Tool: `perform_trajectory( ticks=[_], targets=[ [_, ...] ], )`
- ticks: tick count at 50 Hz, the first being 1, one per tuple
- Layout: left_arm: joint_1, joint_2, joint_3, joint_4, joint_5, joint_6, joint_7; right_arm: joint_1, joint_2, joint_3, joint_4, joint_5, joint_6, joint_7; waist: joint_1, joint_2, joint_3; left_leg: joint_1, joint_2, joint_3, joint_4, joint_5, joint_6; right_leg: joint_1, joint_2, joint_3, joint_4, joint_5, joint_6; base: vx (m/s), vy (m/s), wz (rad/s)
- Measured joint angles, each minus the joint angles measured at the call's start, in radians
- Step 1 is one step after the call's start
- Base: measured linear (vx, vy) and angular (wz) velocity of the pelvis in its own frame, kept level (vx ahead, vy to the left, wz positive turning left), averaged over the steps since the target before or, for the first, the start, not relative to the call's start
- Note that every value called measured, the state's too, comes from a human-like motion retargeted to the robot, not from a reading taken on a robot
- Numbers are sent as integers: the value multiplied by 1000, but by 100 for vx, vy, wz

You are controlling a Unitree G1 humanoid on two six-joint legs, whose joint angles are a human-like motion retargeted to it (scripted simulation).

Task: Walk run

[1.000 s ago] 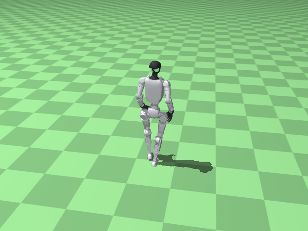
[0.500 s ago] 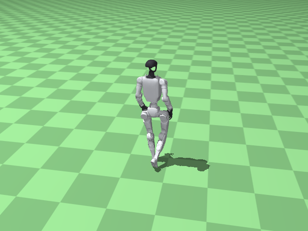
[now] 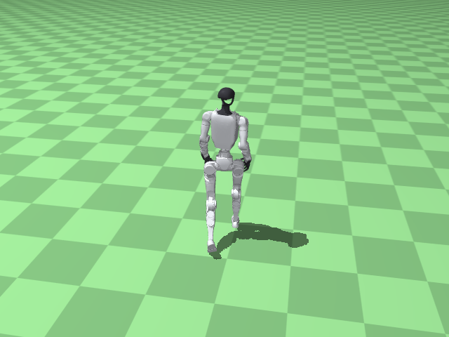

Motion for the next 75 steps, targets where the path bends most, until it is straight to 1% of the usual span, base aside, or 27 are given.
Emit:
perform_trajectory(
  ticks=[2,3,9,12,15,19,20,23,25,28,30,33,35,36,38,40,45,50,53,56,57,59,60,63,67,70,75],
  targets=[
    [-8,9,-27,-9,-11,-7,-4,-13,-23,6,-3,-50,31,16,4,-42,-8,-96,-27,34,207,119,-16,67,-90,-157,-13,-17,-1,92,-41,20],
    [-11,20,-39,-18,-5,-13,-6,-18,-34,14,-3,-76,42,21,6,-59,-14,-139,-27,41,289,170,-11,93,-94,-156,-27,-26,-5,82,-44,13],
    [-8,53,-40,-109,1,-117,92,-42,-68,47,45,-144,62,89,76,-119,-6,-362,59,240,420,-103,154,228,-45,-118,-83,-82,-35,67,-32,-43],
    [-1,48,-30,-126,-53,-160,114,-33,-68,48,51,-148,59,87,136,-129,-1,-456,15,247,276,-217,191,275,5,-70,-108,-103,-58,67,-22,-95],
    [7,44,-19,-149,-47,-175,114,-21,-60,40,58,-148,51,97,164,-100,13,-501,-24,197,10,-241,226,329,73,-55,-123,-137,-79,79,-21,-53],
    [14,25,0,-160,-10,-169,117,-18,-44,24,77,-130,59,141,169,-73,37,-536,-37,271,-313,-315,345,411,132,-46,-129,-191,-102,81,-15,-29],
    [16,19,5,-157,-5,-162,119,-18,-41,21,81,-125,63,149,171,-75,39,-548,-68,257,-386,-353,356,432,139,-39,-130,-203,-108,79,-14,-17],
    [11,5,24,-138,-2,-132,111,-20,-32,9,92,-110,74,151,156,-80,36,-547,-111,250,-498,-393,309,478,154,-43,-117,-229,-115,86,-14,-3],
    [-3,6,37,-133,-31,-122,80,-19,-28,11,99,-103,71,145,166,-82,36,-539,-104,241,-458,-363,356,502,166,-38,-91,-224,-111,82,-12,-43],
    [-10,6,57,-138,-84,-133,78,-18,-29,22,113,-107,78,154,230,-98,22,-512,-57,348,-393,-305,411,537,142,-63,-41,-127,-73,97,-11,-116],
    [-12,-1,67,-139,-101,-144,103,-15,-15,2,124,-101,90,170,275,-106,8,-495,-60,256,-374,-250,400,546,122,-82,22,16,-33,87,-5,-118],
    [-13,3,87,-132,-80,-96,74,-18,10,10,139,-77,93,153,256,-109,-13,-481,-55,166,-309,-313,422,476,122,-31,235,303,69,103,-2,-46],
    [-14,26,80,-140,-52,-47,45,-28,7,38,132,-79,89,125,241,-76,-4,-438,0,227,-288,-355,429,384,156,-36,439,426,98,91,0,-21],
    [-14,33,70,-137,-45,-47,40,-29,-4,43,118,-105,89,109,234,-75,5,-394,-9,249,-299,-372,432,344,116,-70,555,439,106,80,0,-22],
    [-17,45,60,-123,-32,-43,20,-36,-14,45,89,-159,92,72,249,-34,11,-341,20,250,-330,-396,426,277,104,-116,628,405,89,73,2,-67],
    [-22,46,48,-105,-20,-20,-17,-38,-14,27,61,-179,87,21,257,-12,19,-300,35,262,-348,-414,415,203,100,-130,647,292,56,58,3,-36],
    [3,47,-3,-114,-8,-44,-2,-5,-13,-8,8,-19,-5,-86,127,36,37,-201,20,218,-395,-450,408,44,47,-190,496,67,69,72,3,109],
    [3,12,17,-87,-9,-55,-2,10,0,-15,9,39,-44,-121,82,-14,60,-81,-65,203,-413,-515,400,-14,-82,-212,115,34,110,71,-7,53],
    [-11,10,24,-68,7,-15,-48,13,11,-17,16,41,-16,-93,59,-25,75,-4,-70,175,-415,-546,378,-54,-89,-169,-74,-27,113,79,-19,64],
    [-22,17,26,-67,37,-13,-49,6,7,-18,16,22,21,-74,66,-21,64,41,-62,177,-412,-570,346,-94,-77,-122,-186,-32,185,84,-23,21],
    [-22,19,23,-68,44,-18,-43,5,6,-18,15,22,29,-67,68,-19,58,52,-61,174,-406,-575,336,-99,-78,-127,-188,-28,186,85,-25,22],
    [-15,20,10,-69,51,-30,-37,5,5,-21,10,38,28,-51,53,-10,46,70,-49,158,-385,-570,311,-93,-70,-146,-134,-27,119,78,-23,61],
    [-12,21,3,-67,53,-34,-37,5,7,-26,6,52,25,-45,39,0,39,76,-34,150,-372,-558,294,-91,-65,-146,-102,-28,64,85,-29,107],
    [-5,21,6,-56,64,-24,-44,8,26,-39,8,98,28,-68,-26,14,11,84,9,108,-303,-422,205,-45,-77,-200,-79,83,57,99,-45,126],
    [0,1,41,-38,58,-3,-72,5,50,-57,22,106,52,-7,-3,9,-14,-1,35,48,-26,-55,46,23,-45,-89,-23,30,20,88,-48,34],
    [-11,9,17,-48,4,-21,-71,-13,3,-31,9,13,106,17,24,-68,-13,-123,-1,81,272,135,26,116,-96,-152,-59,13,7,78,-45,-17],
    [-19,49,6,-123,27,-127,-2,-41,-58,16,27,-119,113,82,76,-108,0,-332,52,185,458,-57,120,213,-53,-119,-98,-32,-11,64,-30,-44]
  ],
)
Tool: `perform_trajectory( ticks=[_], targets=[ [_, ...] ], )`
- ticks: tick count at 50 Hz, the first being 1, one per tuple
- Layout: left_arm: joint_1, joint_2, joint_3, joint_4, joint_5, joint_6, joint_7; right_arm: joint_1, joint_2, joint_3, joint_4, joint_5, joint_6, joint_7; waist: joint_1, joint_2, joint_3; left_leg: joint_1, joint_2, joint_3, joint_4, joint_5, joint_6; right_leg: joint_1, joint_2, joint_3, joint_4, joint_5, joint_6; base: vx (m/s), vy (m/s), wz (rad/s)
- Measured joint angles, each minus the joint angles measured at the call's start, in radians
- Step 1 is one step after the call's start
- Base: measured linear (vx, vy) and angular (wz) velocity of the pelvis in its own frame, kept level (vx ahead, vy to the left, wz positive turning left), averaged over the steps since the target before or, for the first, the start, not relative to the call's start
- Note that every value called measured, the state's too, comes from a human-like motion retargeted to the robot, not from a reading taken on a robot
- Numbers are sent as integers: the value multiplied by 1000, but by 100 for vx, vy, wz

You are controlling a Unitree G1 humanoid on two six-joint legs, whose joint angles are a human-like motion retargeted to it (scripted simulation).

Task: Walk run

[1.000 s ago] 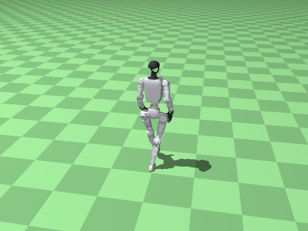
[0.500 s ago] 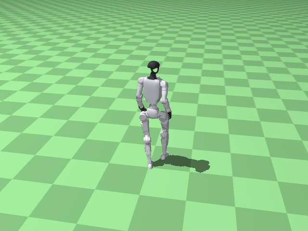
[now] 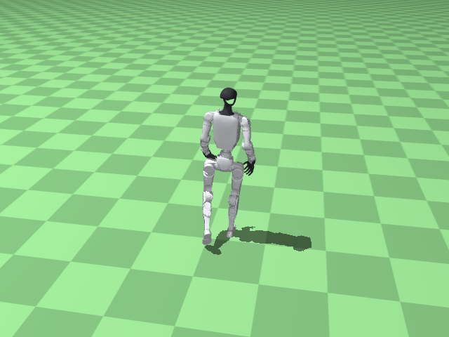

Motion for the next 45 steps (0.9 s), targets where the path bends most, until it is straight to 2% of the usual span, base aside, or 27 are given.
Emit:
perform_trajectory(
  ticks=[3,5,10,12,14,17,19,20,22,23,25,28,30,32,35,37,40,43,45],
  targets=[
    [2,-12,19,-22,-63,-41,39,4,-10,19,6,-22,7,12,62,-25,16,-95,-40,30,-97,-106,74,46,42,63,-18,-16,-23,64,-26,-110],
    [2,-19,26,-28,-102,-58,53,11,-6,23,9,-30,6,13,88,-24,29,-129,-64,33,-249,-151,117,77,80,83,-28,-30,-37,56,-23,-84],
    [-10,-36,32,-16,-106,-38,56,18,17,0,35,-3,18,60,127,20,72,-156,-101,67,-685,-209,235,171,182,104,-39,-88,-65,62,-18,-54],
    [-10,-40,26,-9,-82,-21,52,16,23,-11,45,11,24,74,120,27,73,-167,-152,71,-822,-271,250,206,197,88,-42,-112,-74,61,-15,-10],
    [-9,-39,19,-4,-48,-6,52,14,29,-23,56,20,30,80,95,34,65,-167,-201,68,-929,-319,230,232,211,67,-38,-138,-82,85,-16,29],
    [-12,-38,20,-4,-22,3,44,17,35,-19,72,31,29,86,89,42,58,-143,-193,165,-947,-329,217,264,239,62,-7,-161,-93,81,-14,-14],
    [-17,-42,35,-4,-44,-1,31,12,30,-4,82,17,31,93,118,30,46,-131,-176,218,-890,-289,312,279,230,49,22,-137,-80,71,-17,-88],
    [-19,-44,45,-2,-60,-5,26,7,26,4,86,4,33,98,144,19,39,-134,-171,226,-868,-282,343,287,218,35,38,-114,-69,78,-18,-138],
    [-19,-55,66,9,-94,-8,37,-2,28,6,92,-25,39,112,192,5,31,-128,-167,139,-864,-211,349,303,198,2,89,-18,-33,104,-16,-132],
    [-18,-64,77,17,-109,-2,42,-5,32,6,95,-35,43,115,201,-8,20,-120,-181,90,-852,-232,367,300,182,2,128,59,3,103,-11,-96],
    [-24,-74,96,30,-120,30,21,-17,39,14,105,-43,53,105,206,-16,9,-114,-167,64,-810,-275,372,272,164,8,247,238,111,77,-5,-63],
    [-38,-36,77,10,-84,85,-30,-36,23,54,93,-36,60,86,198,31,15,-69,-99,111,-765,-336,374,159,225,88,514,408,288,75,1,-24],
    [-48,-10,45,7,-42,74,-26,-54,2,68,73,-73,60,52,194,68,16,-33,-86,75,-761,-374,369,79,243,93,645,433,305,74,4,-7],
    [-51,8,17,15,7,70,-37,-60,-9,54,53,-121,48,-3,194,91,20,6,-75,77,-769,-390,362,12,249,112,711,308,245,67,8,7],
    [-45,20,-28,11,98,89,-83,-41,1,14,31,-94,24,-85,152,132,20,65,-73,40,-800,-397,359,-70,147,18,700,158,159,57,11,98],
    [-35,27,-48,-2,124,75,-80,-25,7,4,21,-22,-3,-111,113,147,20,95,-86,-6,-810,-407,360,-119,95,-13,625,89,124,75,9,147],
    [-21,22,-43,-7,134,45,-51,-10,15,-1,12,47,-36,-138,76,128,22,140,-131,-51,-819,-427,364,-157,34,7,429,61,152,55,3,127],
    [-18,7,-15,14,120,57,-61,-3,30,-7,16,35,-38,-149,54,83,42,202,-183,-100,-817,-451,364,-176,14,139,228,51,153,53,-5,131],
    [-18,-7,5,33,100,84,-80,3,42,-8,21,24,-25,-149,46,58,58,247,-205,-139,-812,-467,361,-186,19,257,113,41,132,66,-9,140]
  ],
)
